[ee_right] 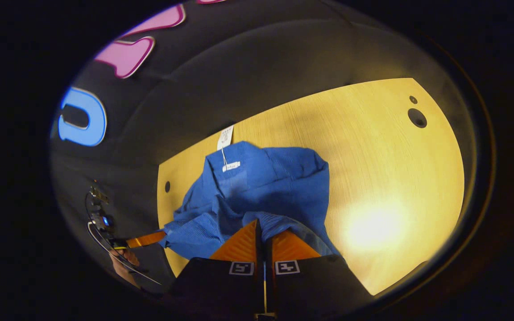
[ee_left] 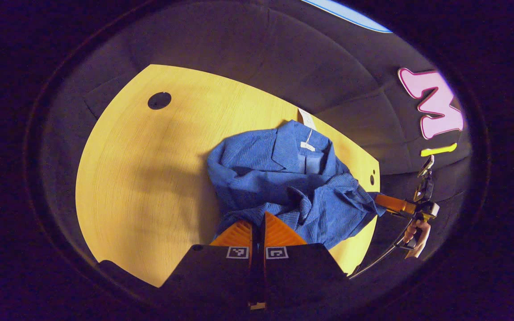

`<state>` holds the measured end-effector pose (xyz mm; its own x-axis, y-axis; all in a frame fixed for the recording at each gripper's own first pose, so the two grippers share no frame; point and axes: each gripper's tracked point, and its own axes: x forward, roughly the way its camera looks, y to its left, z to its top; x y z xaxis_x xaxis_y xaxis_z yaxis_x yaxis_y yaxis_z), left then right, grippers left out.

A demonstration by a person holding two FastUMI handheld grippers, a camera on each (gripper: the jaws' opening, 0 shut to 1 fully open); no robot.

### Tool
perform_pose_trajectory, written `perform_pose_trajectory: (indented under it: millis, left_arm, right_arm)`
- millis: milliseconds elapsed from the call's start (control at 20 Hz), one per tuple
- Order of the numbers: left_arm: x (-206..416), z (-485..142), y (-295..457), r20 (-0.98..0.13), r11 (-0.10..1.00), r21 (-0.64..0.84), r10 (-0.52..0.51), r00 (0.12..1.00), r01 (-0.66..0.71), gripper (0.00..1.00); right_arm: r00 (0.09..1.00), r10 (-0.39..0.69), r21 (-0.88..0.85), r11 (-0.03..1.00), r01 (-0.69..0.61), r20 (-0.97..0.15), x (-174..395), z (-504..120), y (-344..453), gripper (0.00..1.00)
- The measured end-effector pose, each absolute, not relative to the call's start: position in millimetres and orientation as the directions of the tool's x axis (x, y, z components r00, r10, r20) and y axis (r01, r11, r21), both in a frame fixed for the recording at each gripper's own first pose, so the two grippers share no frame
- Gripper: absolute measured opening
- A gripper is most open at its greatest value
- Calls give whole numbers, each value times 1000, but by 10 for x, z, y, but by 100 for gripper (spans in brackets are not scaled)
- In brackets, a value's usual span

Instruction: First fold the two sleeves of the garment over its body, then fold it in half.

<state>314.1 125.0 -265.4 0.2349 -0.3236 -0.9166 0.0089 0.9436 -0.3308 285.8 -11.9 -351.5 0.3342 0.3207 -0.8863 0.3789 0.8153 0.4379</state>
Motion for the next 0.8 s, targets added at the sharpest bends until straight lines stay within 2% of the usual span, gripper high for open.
perform_pose_trajectory:
  millis: [150, 300, 450, 550, 700, 800]
  left_arm:
    - [3376, -2718, 1273, -924, 953, -301, -298, 238, 28, 0]
    - [3679, -2629, 1264, -910, 954, -288, -298, 288, 80, 0]
    - [3894, -2710, 1234, -911, 960, -265, -281, 302, 93, 0]
    - [3937, -2927, 1192, -932, 969, -243, -245, 268, 40, 0]
    - [4027, -3165, 1091, -923, 956, -285, -256, 287, -64, 0]
    - [4024, -3305, 1112, -934, 954, -270, -226, 278, -129, 0]
  right_arm:
    - [364, 318, 454, 800, 394, -876, 3148, -3558, -179, 3]
    - [372, 318, 462, 785, 412, -872, 3295, -3661, -204, 3]
    - [385, 277, 436, 792, 427, -880, 3406, -3844, -329, 3]
    - [376, 229, 385, 821, 421, -898, 3392, -4070, -453, 3]
    - [353, 185, 319, 872, 371, -917, 3326, -4338, -490, 3]
    - [354, 163, 288, 897, 336, -921, 3317, -4461, -461, 6]
